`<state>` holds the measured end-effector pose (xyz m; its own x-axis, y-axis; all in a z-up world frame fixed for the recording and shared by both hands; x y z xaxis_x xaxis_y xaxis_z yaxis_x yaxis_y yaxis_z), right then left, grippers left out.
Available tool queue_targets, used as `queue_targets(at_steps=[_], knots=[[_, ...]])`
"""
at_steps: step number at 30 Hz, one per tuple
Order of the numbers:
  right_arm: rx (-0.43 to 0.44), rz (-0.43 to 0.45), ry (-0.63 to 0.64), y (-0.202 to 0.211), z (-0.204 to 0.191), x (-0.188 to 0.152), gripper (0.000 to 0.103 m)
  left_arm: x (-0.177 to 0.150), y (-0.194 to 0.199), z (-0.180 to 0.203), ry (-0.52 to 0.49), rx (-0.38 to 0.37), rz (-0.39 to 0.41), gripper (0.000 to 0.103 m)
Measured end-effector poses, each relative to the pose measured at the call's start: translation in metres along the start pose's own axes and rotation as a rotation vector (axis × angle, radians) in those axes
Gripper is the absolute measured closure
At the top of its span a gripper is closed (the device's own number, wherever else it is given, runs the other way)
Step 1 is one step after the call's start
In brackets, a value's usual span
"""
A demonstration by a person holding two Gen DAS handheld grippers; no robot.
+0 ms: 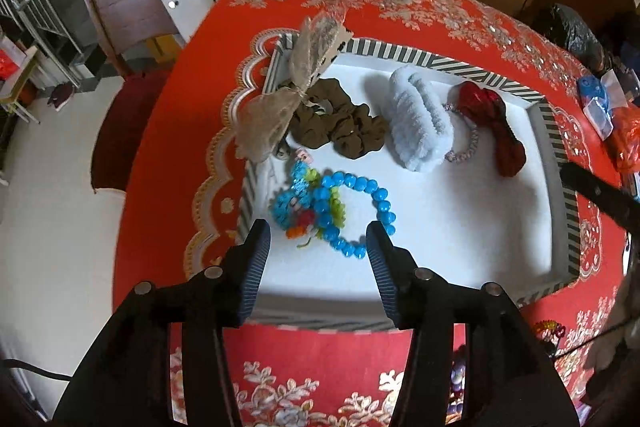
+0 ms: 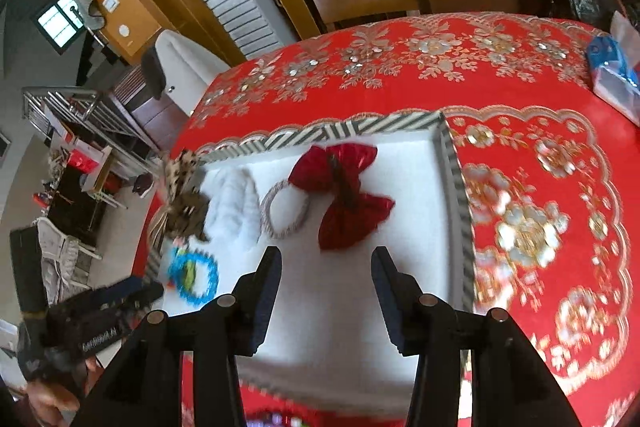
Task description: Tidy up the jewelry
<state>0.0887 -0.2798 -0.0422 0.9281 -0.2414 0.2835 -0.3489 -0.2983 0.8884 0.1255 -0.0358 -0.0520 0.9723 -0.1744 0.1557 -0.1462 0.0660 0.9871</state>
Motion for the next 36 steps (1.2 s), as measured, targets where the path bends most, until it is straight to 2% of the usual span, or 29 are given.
queue_targets(at_steps=[8,19,21,23,36], knots=[[0.018,0.029,0.013,0.031,-0.005,-0.06,0.058,-0.035,0.027,0.008,-0.014,0.017,0.061,0.054],[-0.024,0.048,0.091,0.068,-0.002,-0.136,0.058,-0.099,0.048,0.04,-0.033,0.019,0.09,0.054],[-0.024,0.053,0.093,0.074,0.002,-0.145,0.057,-0.11,0.051,0.046,-0.038,0.019,0.096,0.054],[-0.024,0.054,0.092,0.08,0.007,-0.156,0.051,-0.121,0.055,0.053,-0.04,0.021,0.101,0.054],[-0.052,0.043,0.11,0.096,0.028,-0.206,0.051,-0.165,0.062,0.079,-0.053,0.016,0.107,0.053]])
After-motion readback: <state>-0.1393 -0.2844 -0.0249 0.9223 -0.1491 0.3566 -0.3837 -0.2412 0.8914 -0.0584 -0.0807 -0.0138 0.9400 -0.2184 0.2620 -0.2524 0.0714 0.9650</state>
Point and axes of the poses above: each gripper's, at about its wrist camera, not at the fingertips, and y roughly against the way its jaws point, z to its right, x to its top, the point moved 1 cm from there along -y, roughly the way its jaws point, and after that the axes turned 13 degrees about -z, right-handed, at the moved point
